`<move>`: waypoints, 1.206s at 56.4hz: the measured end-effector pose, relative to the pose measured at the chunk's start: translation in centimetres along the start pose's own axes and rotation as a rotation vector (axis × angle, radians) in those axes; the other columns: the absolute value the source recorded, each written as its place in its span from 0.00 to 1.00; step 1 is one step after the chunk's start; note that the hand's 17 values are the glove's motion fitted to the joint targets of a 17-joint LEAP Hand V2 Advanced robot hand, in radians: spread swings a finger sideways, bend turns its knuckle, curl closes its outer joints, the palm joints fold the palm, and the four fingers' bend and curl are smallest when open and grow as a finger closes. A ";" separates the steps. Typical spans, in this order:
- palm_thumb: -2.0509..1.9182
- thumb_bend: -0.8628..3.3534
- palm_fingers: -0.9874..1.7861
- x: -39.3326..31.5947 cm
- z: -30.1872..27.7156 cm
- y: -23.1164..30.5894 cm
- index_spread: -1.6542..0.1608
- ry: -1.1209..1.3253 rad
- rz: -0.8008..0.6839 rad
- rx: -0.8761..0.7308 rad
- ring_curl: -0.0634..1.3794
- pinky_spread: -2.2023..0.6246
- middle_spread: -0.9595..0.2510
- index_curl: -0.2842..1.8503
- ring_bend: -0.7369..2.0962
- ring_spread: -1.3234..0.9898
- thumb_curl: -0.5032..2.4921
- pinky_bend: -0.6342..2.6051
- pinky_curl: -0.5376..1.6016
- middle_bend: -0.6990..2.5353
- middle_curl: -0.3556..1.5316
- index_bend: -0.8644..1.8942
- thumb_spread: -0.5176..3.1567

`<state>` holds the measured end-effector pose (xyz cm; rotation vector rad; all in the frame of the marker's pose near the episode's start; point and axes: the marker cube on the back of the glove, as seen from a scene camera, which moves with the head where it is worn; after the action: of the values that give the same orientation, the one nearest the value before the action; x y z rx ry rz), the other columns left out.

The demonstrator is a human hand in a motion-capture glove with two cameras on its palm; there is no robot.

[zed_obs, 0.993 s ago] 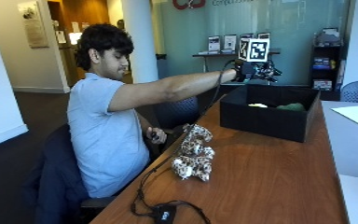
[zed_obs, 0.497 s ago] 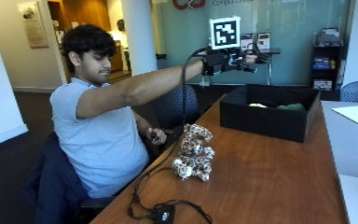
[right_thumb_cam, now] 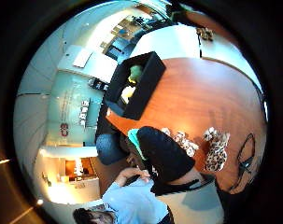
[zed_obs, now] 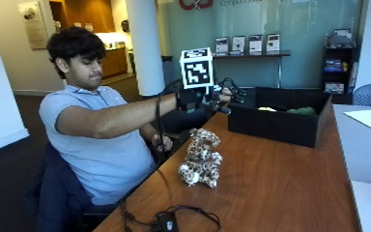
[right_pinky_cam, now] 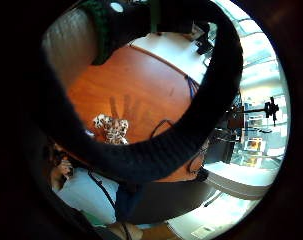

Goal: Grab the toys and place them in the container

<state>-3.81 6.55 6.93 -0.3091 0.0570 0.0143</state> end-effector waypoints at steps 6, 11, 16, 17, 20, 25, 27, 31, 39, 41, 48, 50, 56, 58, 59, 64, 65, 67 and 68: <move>0.50 0.19 0.32 -0.5 3.5 0.4 0.72 0.001 -0.007 -0.044 0.19 0.81 0.76 0.33 0.32 0.56 0.23 0.45 0.41 0.26 0.31 0.38 0.48; 0.49 0.19 0.32 -1.3 6.0 0.9 0.72 -0.055 -0.035 -0.088 0.19 0.81 0.76 0.33 0.32 0.56 0.23 0.45 0.41 0.26 0.31 0.38 0.48; 0.49 0.19 0.32 -2.4 8.6 1.5 0.72 -0.042 -0.086 -0.110 0.19 0.81 0.76 0.33 0.32 0.56 0.23 0.45 0.41 0.26 0.30 0.38 0.48; 0.49 0.19 0.32 -2.8 9.2 1.7 0.72 -0.040 -0.096 -0.110 0.19 0.81 0.76 0.33 0.32 0.56 0.23 0.45 0.41 0.26 0.30 0.38 0.48; 0.49 0.19 0.32 -4.3 11.0 2.3 0.72 -0.037 -0.129 -0.116 0.19 0.81 0.76 0.32 0.32 0.56 0.23 0.45 0.41 0.26 0.30 0.38 0.48; 0.49 0.19 0.32 -7.0 14.5 3.7 0.72 -0.026 -0.199 -0.150 0.18 0.81 0.76 0.33 0.31 0.56 0.23 0.44 0.41 0.26 0.31 0.39 0.48; 0.49 0.19 0.32 -7.9 16.1 4.3 0.72 -0.020 -0.221 -0.166 0.18 0.81 0.76 0.33 0.31 0.56 0.23 0.44 0.41 0.26 0.31 0.39 0.48; 0.49 0.19 0.32 -9.5 20.1 5.2 0.72 0.021 -0.231 -0.206 0.18 0.81 0.76 0.33 0.31 0.56 0.22 0.44 0.41 0.26 0.31 0.39 0.47; 0.49 0.19 0.30 -10.1 24.0 5.4 0.73 0.136 -0.212 -0.050 0.17 0.80 0.77 0.30 0.32 0.56 0.22 0.45 0.41 0.27 0.32 0.35 0.47; 0.49 0.19 0.31 -9.9 24.0 5.3 0.73 0.132 -0.203 -0.054 0.18 0.80 0.77 0.30 0.32 0.56 0.22 0.45 0.41 0.27 0.32 0.35 0.47; 0.49 0.19 0.32 -9.1 23.7 4.9 0.73 0.098 -0.188 -0.083 0.18 0.80 0.77 0.29 0.32 0.56 0.22 0.44 0.41 0.27 0.33 0.36 0.47; 0.49 0.19 0.32 -8.9 23.6 4.8 0.73 0.090 -0.186 -0.092 0.18 0.80 0.77 0.29 0.32 0.56 0.22 0.44 0.41 0.27 0.33 0.36 0.47; 0.49 0.19 0.33 -9.0 23.7 4.7 0.73 0.074 -0.179 -0.068 0.18 0.79 0.77 0.28 0.32 0.56 0.22 0.45 0.41 0.27 0.34 0.37 0.47; 0.49 0.19 0.34 -8.9 23.7 4.6 0.73 0.075 -0.179 -0.049 0.18 0.79 0.76 0.28 0.33 0.55 0.22 0.45 0.41 0.27 0.34 0.37 0.47; 0.49 0.19 0.36 -8.9 23.7 4.6 0.73 0.078 -0.182 -0.039 0.19 0.79 0.76 0.27 0.34 0.55 0.22 0.45 0.41 0.28 0.35 0.37 0.47; 0.49 0.19 0.48 -8.7 23.8 4.7 0.72 0.068 -0.207 0.027 0.20 0.75 0.72 0.26 0.39 0.53 0.22 0.45 0.40 0.31 0.36 0.36 0.47; 0.49 0.19 0.53 -8.8 23.8 4.7 0.72 0.065 -0.213 0.042 0.21 0.73 0.71 0.25 0.42 0.52 0.22 0.46 0.41 0.33 0.37 0.34 0.47; 0.50 0.19 0.57 -8.9 23.9 4.7 0.72 0.059 -0.222 0.070 0.22 0.71 0.68 0.23 0.46 0.51 0.22 0.46 0.40 0.36 0.39 0.32 0.48; 0.50 0.20 0.63 -9.1 23.9 4.7 0.72 0.056 -0.225 0.084 0.26 0.70 0.67 0.22 0.52 0.50 0.22 0.44 0.40 0.40 0.41 0.31 0.49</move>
<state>-11.72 18.26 28.77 -0.2301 0.0774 -0.2196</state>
